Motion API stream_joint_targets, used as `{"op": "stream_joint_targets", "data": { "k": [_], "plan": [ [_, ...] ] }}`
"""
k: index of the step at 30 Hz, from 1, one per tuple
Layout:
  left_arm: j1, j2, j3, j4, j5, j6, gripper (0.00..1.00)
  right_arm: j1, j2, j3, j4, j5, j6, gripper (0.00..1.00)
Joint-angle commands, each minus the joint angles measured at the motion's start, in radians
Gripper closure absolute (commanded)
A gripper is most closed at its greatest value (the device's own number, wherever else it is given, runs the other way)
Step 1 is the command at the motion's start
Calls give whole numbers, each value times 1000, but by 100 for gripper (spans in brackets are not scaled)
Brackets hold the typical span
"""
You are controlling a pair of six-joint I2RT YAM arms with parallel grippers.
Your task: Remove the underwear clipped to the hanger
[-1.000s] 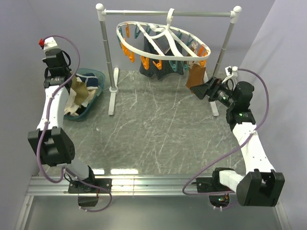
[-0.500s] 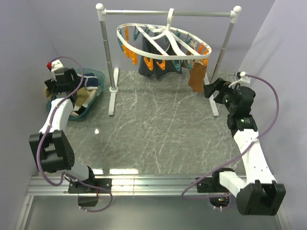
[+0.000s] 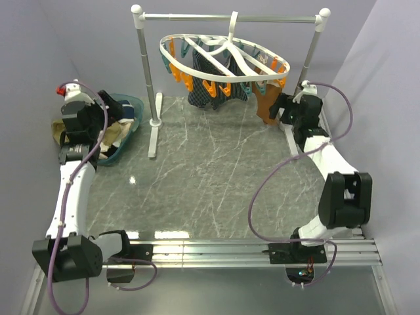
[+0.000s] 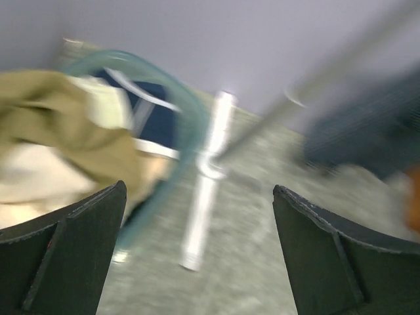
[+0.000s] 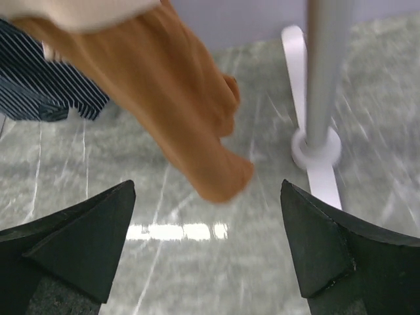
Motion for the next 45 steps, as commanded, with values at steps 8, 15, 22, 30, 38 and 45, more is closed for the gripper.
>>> {"op": "stream_joint_targets", "data": {
  "k": [8, 15, 22, 30, 38, 45],
  "plan": [
    [-159, -150, -132, -3, 305, -64, 0, 27, 291, 254, 138, -44, 1, 26],
    [-188, -124, -83, -11, 351, -17, 1, 27, 284, 242, 132, -146, 33, 100],
    [-374, -34, -20, -54, 505, 150, 1, 31, 69, 71, 105, -418, 127, 100],
    [-642, -32, -80, 72, 491, 164, 0, 93, -135, -19, -9, -640, 194, 100],
    [-868, 29, -51, 124, 347, 216, 1, 199, -318, -87, -92, -649, 252, 100],
    [-1030, 108, -6, 173, 216, 256, 1, 238, -416, -147, -133, -658, 303, 100]
  ]
}}
